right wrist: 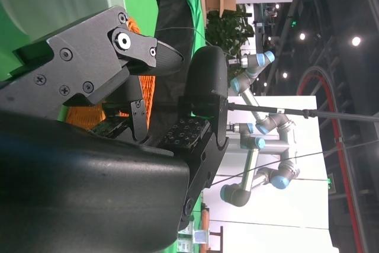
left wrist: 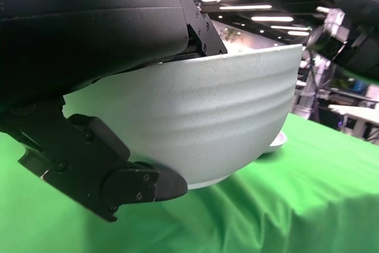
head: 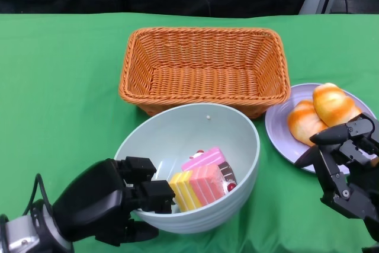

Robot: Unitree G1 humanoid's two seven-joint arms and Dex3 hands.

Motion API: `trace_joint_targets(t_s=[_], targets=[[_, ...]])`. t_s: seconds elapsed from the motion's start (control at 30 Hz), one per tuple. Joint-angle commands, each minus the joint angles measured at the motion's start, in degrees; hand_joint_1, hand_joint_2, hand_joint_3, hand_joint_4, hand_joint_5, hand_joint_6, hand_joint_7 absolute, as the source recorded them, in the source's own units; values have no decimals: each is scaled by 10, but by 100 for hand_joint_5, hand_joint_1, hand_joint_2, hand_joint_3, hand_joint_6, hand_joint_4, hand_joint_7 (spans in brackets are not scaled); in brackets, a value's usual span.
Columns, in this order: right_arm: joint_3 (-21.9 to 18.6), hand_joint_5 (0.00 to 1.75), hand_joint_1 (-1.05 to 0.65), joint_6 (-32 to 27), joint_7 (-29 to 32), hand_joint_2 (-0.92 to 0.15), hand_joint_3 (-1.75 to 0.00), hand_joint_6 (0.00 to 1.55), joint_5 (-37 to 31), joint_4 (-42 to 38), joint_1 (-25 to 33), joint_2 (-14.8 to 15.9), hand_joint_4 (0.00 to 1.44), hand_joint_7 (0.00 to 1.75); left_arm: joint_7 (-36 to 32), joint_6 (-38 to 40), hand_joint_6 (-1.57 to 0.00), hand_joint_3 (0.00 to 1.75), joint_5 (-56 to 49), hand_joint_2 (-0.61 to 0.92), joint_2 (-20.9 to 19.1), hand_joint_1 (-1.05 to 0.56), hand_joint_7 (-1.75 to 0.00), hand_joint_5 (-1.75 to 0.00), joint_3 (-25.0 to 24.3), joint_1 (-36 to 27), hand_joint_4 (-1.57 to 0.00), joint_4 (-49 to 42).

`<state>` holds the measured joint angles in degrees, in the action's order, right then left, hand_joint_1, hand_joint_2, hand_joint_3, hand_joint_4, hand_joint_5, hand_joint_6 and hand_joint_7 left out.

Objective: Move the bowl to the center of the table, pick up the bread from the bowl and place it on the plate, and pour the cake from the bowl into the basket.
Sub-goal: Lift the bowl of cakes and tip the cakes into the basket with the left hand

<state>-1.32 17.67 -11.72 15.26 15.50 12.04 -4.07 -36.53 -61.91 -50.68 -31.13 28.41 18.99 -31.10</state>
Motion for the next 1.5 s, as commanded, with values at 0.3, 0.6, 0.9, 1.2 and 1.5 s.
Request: trace_joint_targets(t_s=[0.3,0.6,0.9,1.2,1.5], targets=[[-2,140,-16,20,1,-67,-72,85,-2,-13,-1,1,75,92,106,-59,-91,109,132,45,-6,-9,-124,-153,-70,-18,-88,59],[5,138,-16,30,10,-71,-63,82,-41,-16,6,5,75,97,187,-56,-88,131,248,36,52,-6,-135,-174,-108,-1,-82,54],[22,139,-11,33,17,-74,-59,82,-69,-13,22,5,76,98,294,12,-79,126,350,45,115,-4,-148,-175,-130,44,-78,46],[35,144,-8,40,17,-70,-69,78,-74,-27,22,4,73,106,355,51,-75,128,392,47,170,3,-150,-174,-161,112,-73,-4],[45,144,-7,58,16,-69,-74,76,-80,-50,19,6,73,108,346,61,-74,119,345,52,188,3,-147,-173,-182,211,-71,-100]])
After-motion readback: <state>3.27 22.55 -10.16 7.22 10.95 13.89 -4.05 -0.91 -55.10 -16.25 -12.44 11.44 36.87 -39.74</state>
